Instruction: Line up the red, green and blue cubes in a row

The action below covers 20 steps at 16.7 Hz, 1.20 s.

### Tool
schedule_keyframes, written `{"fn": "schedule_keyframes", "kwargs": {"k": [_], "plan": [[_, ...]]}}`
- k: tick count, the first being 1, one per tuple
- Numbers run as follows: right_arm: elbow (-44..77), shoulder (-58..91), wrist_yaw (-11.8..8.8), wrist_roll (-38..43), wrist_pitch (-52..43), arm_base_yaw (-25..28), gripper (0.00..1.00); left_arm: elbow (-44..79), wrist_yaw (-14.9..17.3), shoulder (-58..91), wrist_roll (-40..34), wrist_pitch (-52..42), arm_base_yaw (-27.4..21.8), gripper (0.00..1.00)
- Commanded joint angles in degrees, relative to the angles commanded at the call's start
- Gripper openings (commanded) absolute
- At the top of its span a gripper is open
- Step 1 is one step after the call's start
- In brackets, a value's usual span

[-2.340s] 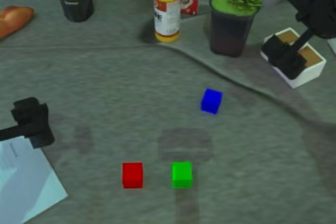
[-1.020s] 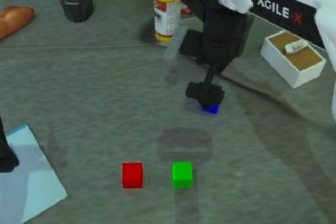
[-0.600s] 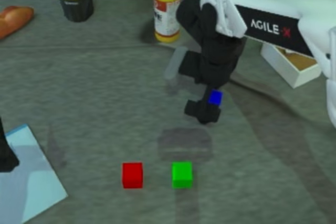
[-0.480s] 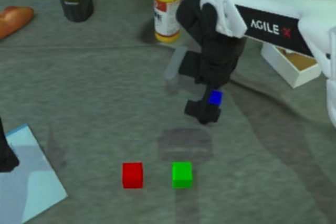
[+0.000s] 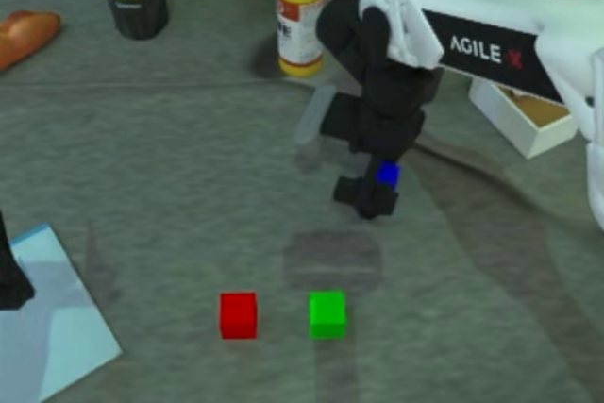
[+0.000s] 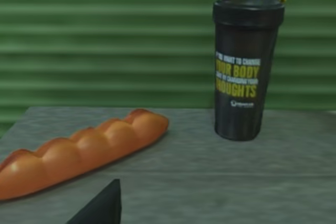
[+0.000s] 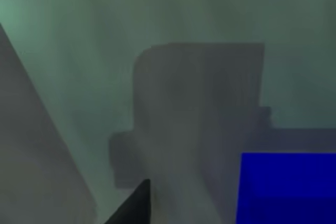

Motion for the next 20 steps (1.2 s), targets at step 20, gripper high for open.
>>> {"fn": "schedule_keyframes", "kwargs": {"k": [20], "plan": [[5.95, -2.02, -0.34, 0.29, -7.47, 0.27, 0.0, 0.0, 0.0, 0.0, 0.0, 0.0, 0.0, 1.0]]}}
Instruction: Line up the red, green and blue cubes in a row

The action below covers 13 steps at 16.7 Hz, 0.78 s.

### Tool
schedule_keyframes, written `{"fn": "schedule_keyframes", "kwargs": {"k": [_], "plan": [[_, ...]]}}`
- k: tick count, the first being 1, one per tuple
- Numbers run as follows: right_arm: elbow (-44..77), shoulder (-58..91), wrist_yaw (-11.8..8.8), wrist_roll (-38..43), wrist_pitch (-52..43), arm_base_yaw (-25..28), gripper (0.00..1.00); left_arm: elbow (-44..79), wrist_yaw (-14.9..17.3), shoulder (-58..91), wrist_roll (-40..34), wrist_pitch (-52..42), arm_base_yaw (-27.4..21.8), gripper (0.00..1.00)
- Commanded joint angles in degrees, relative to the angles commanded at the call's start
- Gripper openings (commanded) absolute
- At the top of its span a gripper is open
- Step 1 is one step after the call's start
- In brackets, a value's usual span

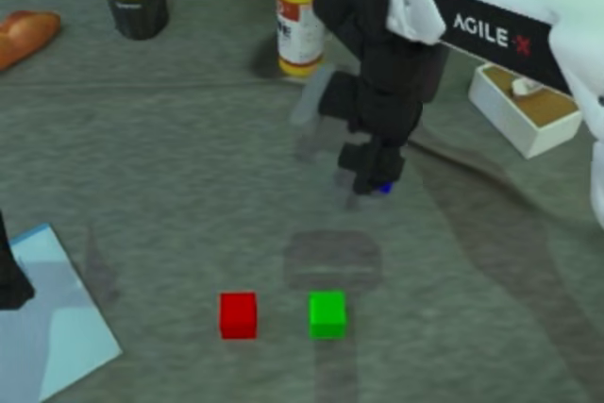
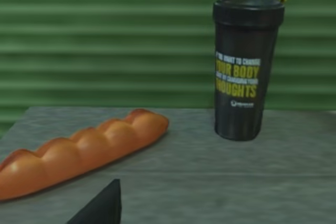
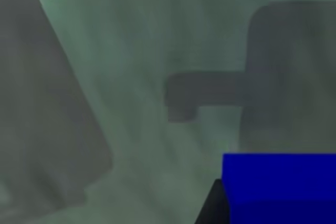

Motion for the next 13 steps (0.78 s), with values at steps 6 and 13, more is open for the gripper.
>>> {"fn": "schedule_keyframes", "kwargs": {"k": [6, 13], "plan": [[6.17, -1.27, -0.07, 0.07, -7.4, 0.17, 0.0, 0.0, 0.0, 0.0, 0.0, 0.0, 0.0, 1.0], [-0.4, -6.58, -0.13, -1.45, -4.94, 1.42, 0.0, 0.0, 0.0, 0.0, 0.0, 0.0, 0.0, 1.0]]}}
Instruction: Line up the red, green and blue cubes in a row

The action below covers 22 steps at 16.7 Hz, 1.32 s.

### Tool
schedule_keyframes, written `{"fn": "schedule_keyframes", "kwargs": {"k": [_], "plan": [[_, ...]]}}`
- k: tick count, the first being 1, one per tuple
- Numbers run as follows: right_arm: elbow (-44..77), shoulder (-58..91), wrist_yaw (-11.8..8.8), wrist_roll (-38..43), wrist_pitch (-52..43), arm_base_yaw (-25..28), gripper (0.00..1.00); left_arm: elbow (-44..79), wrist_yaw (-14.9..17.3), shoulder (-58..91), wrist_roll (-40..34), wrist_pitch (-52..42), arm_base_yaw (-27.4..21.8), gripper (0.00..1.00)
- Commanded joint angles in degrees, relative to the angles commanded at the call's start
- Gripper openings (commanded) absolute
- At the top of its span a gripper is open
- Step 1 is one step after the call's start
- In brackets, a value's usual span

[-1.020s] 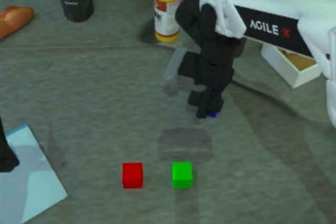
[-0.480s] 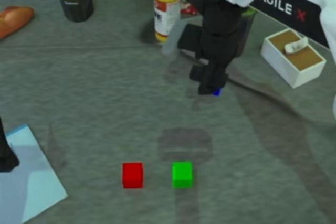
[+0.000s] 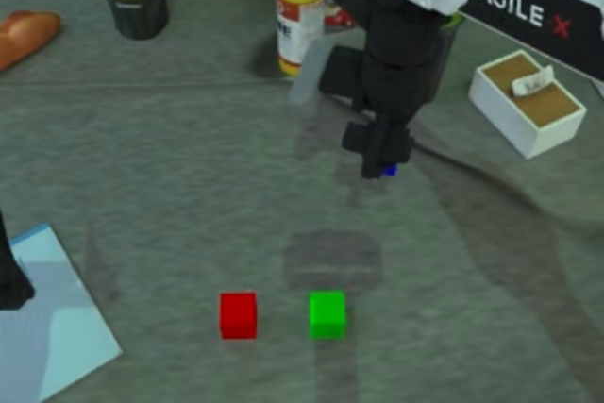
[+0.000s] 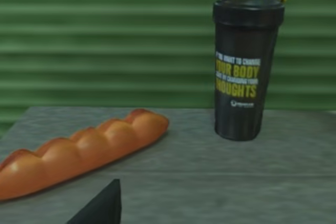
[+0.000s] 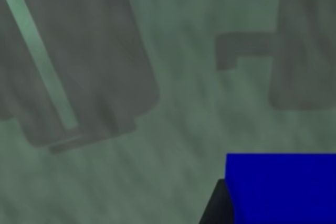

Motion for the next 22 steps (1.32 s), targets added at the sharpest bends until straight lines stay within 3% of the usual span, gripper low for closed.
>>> {"fn": "schedule_keyframes", "kwargs": {"k": [11, 22], "plan": [[-40.92, -27.51, -0.4, -8.11, 10.77, 7.8, 0.0, 0.0, 0.0, 0.0, 0.0, 0.0, 0.0, 1.0], [-47.32, -29.4, -0.38, -9.17, 16.34, 8.78, 0.0, 0.0, 0.0, 0.0, 0.0, 0.0, 0.0, 1.0]]}}
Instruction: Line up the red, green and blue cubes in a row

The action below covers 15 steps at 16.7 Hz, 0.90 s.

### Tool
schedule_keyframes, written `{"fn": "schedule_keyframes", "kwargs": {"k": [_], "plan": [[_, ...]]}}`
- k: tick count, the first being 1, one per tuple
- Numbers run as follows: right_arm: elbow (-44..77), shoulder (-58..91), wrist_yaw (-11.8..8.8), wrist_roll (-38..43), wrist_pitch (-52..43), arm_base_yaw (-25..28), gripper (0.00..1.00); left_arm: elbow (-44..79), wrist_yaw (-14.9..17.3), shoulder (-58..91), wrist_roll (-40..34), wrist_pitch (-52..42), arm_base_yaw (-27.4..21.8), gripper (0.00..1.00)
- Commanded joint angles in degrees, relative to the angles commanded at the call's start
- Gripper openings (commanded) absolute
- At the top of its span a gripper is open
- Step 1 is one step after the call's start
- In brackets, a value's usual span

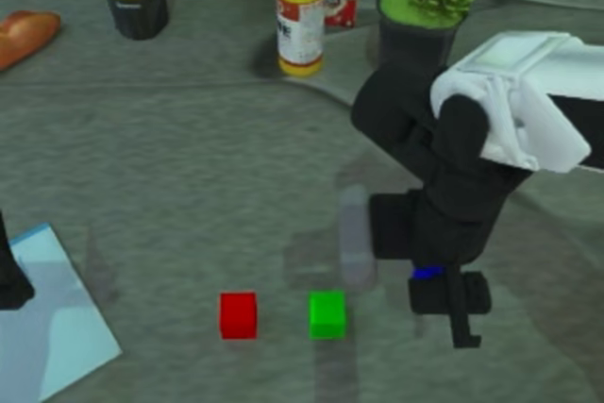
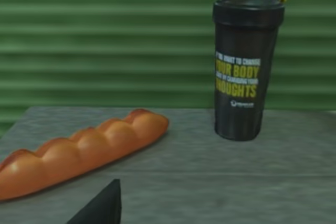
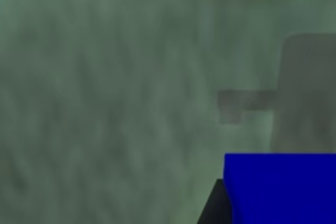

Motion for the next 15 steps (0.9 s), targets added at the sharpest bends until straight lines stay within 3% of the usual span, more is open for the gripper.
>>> {"fn": "schedule_keyframes", "kwargs": {"k": [5, 10, 15], "plan": [[-6.75, 3.42, -0.03, 0.13, 10.58, 0.1, 0.0, 0.0, 0.0, 0.0, 0.0, 0.0, 0.0, 1.0], [-7.35, 3.73, -0.03, 0.11, 11.27, 0.14, 0.0, 0.0, 0.0, 0.0, 0.0, 0.0, 0.0, 1.0], [-7.35, 3.73, -0.03, 0.11, 11.27, 0.14, 0.38, 0.0, 0.0, 0.0, 0.0, 0.0, 0.0, 1.0]]}}
